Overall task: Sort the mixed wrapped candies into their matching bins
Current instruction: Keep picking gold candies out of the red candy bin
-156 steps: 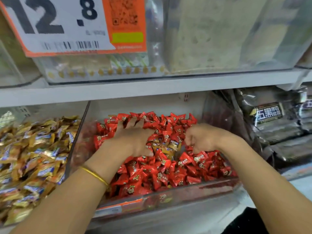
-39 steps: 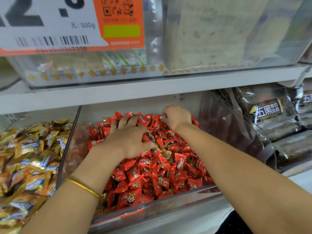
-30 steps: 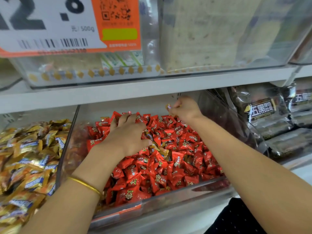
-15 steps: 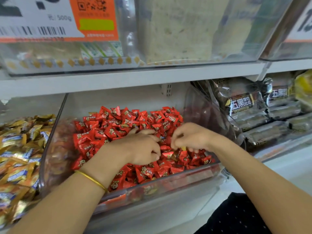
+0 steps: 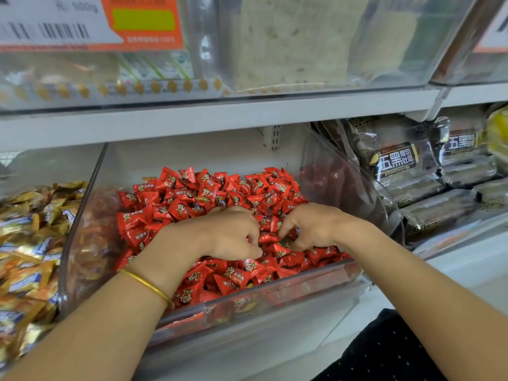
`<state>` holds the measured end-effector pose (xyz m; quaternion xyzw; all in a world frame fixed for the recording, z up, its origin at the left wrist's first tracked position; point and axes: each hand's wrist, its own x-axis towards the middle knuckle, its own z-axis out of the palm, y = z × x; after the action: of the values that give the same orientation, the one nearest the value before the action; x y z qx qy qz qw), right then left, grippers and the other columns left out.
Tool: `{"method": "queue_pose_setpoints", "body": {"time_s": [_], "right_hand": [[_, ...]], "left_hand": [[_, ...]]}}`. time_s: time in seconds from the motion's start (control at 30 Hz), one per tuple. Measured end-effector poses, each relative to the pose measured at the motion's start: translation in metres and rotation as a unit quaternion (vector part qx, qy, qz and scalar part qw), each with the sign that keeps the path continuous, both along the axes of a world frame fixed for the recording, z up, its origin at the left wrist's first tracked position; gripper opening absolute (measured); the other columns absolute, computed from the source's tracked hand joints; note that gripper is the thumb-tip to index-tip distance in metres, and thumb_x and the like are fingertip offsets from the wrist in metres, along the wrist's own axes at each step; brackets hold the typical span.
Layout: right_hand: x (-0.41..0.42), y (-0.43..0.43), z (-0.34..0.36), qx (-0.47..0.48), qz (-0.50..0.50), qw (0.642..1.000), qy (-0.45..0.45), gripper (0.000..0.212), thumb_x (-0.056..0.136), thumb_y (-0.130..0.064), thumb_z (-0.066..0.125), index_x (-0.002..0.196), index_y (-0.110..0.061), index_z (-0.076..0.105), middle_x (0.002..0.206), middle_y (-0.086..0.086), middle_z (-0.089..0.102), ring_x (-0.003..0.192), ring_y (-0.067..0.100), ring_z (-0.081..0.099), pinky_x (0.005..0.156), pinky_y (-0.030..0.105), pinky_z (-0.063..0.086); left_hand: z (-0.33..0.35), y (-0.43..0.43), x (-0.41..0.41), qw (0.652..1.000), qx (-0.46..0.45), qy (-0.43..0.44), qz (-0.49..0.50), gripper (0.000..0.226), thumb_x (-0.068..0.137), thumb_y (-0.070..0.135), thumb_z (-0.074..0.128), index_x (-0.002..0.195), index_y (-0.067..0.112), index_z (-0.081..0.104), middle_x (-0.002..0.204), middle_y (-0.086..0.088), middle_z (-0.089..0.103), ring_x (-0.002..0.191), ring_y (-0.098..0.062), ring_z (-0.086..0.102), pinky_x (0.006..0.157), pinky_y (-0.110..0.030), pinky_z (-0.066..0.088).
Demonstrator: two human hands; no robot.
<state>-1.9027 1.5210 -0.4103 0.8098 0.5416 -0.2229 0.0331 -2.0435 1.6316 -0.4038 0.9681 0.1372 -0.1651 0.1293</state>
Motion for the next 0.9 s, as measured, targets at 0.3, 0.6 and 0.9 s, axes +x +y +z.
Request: {"method": "queue_pose_setpoints", "body": {"time_s": [0.3,0.6,0.9], "right_hand": [[0.004,-0.003,0.000,0.079,-0.023,0.996,-0.017,0.013,0.077,-0.018,0.074,0.081,-0.020,0.062,0.086,-0.004,0.058,0.084,0.014,0.057,0.070,0.025,0.044],[-0.001,-0.004,0.023,0.348,-0.253,0.828,0.359,0.020,0.086,-0.002,0.053,0.100,-0.015,0.060,0.073,0.009,0.063,0.041,0.010,0.037,0.035,0.019,0.029],[0.002,0.008,0.002,0.222,-0.180,0.949,0.134,0.009,0.085,-0.008,0.061,0.078,-0.014,0.060,0.068,0.001,0.057,0.046,0.009,0.045,0.037,0.019,0.037]], "left_hand": [[-0.002,0.004,-0.003,0.994,-0.046,-0.097,0.019,0.022,0.090,0.034,0.057,0.097,0.018,0.070,0.124,0.004,0.057,0.122,-0.012,0.046,0.106,-0.034,0.034],[-0.006,-0.003,0.004,0.996,0.014,-0.059,-0.063,0.043,0.097,0.029,0.046,0.138,0.039,0.041,0.152,0.018,0.024,0.143,-0.007,0.008,0.118,-0.044,0.002],[-0.001,0.000,0.000,0.999,0.022,0.036,-0.008,0.030,0.095,0.040,0.043,0.111,0.032,0.067,0.131,0.015,0.049,0.133,-0.016,0.023,0.116,-0.046,-0.001]]}}
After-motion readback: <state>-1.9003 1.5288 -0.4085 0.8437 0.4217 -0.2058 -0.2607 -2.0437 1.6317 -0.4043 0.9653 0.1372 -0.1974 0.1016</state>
